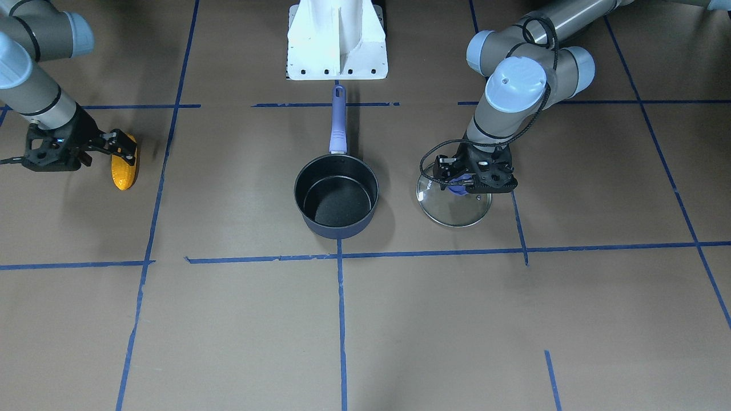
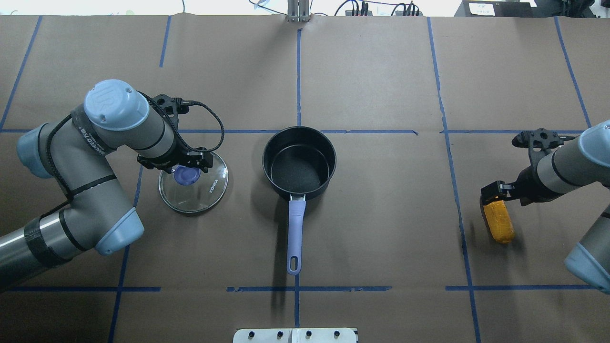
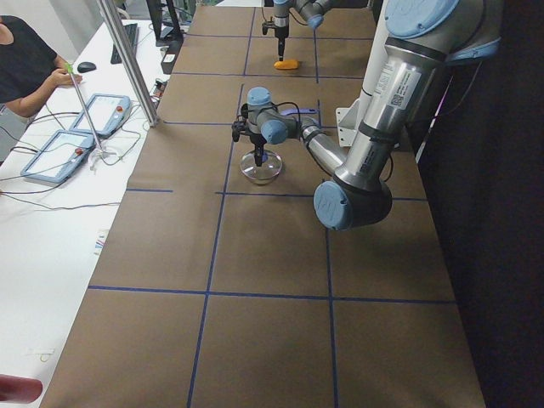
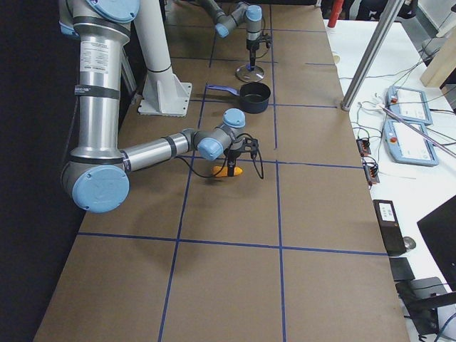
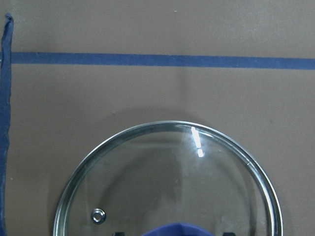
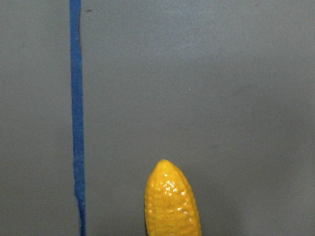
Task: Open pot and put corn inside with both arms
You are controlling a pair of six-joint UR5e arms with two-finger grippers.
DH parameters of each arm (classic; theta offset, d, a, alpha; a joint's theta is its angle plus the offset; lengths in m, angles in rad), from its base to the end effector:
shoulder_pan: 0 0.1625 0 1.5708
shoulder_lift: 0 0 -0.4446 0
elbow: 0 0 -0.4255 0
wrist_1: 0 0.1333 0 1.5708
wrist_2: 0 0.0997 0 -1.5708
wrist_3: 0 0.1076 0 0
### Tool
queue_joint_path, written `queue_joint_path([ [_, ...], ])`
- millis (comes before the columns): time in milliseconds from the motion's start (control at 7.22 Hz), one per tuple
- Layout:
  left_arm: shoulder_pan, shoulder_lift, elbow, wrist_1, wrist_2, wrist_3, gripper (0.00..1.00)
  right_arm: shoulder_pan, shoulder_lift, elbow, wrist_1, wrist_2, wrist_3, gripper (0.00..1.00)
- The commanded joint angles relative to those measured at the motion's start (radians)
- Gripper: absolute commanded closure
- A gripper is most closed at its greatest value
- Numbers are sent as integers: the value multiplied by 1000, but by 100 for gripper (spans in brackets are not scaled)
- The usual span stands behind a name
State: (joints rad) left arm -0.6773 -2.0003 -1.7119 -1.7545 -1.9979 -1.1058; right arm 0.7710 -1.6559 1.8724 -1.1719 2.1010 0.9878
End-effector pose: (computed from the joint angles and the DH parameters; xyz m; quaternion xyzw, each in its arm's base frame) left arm 0.4766 -0.4971 0.3400 0.0288 0.4093 -0.0187 0.9118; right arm -0.3128 -0.4139 0.5323 -0.0115 -0.3842 0.0073 0.9231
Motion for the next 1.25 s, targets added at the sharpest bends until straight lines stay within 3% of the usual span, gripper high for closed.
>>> queue_joint_path([
  [0, -10, -3, -87, 86, -1, 1, 0, -47, -2, -10, 0, -19, 0, 0],
  [139, -10, -11, -145, 190, -1, 1, 0, -61, -5, -22, 0, -21, 0, 0],
  [277, -11, -12, -164, 208, -1, 1, 0, -64, -10, -24, 0, -22, 0, 6],
  [416, -11, -11, -164, 207, -1, 1, 0, -64, -12, -24, -2, -22, 0, 45],
  [554, -13, -11, -166, 207, -1, 1, 0, -61, -13, -21, -2, -24, -1, 77],
  [693, -15, -11, -172, 207, -1, 1, 0, -58, -18, -4, 0, -24, -1, 97],
  [1108, -37, -2, -210, 211, -1, 3, 0, -1, -28, 51, -5, -22, -3, 100],
])
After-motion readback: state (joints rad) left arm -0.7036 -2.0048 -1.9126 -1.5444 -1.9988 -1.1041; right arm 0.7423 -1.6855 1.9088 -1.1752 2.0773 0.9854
